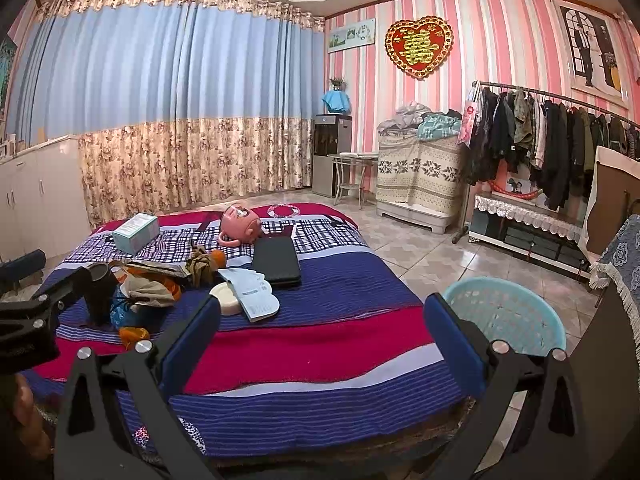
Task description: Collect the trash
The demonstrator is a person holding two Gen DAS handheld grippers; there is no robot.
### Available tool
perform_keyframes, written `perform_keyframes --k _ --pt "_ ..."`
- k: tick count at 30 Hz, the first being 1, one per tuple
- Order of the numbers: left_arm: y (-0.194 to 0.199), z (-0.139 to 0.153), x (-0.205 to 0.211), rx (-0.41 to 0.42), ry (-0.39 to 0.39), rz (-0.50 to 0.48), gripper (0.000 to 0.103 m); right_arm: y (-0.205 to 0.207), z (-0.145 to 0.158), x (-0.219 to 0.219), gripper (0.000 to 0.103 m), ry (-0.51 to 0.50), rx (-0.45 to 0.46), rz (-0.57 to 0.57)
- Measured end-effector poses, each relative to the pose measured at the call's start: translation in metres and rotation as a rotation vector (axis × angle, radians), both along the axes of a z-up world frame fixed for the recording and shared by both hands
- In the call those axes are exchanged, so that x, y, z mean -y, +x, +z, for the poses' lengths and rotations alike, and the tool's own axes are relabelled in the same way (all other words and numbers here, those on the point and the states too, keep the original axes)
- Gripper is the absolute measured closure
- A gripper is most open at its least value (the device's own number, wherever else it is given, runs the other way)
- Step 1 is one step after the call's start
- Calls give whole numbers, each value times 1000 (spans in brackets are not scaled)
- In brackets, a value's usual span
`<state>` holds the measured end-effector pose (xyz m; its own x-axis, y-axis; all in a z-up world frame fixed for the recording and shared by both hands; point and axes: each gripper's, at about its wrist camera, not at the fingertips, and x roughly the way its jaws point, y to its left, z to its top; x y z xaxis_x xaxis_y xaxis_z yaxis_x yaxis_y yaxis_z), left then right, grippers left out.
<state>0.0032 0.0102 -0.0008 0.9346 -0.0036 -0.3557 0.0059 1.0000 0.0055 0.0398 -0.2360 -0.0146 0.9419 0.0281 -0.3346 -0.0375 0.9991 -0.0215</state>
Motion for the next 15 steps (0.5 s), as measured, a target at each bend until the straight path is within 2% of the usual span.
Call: perform_keyframes --k 15 --pt "4 -4 -7 -1 -1 1 5 -1 -1 1 4 -2 -1 0"
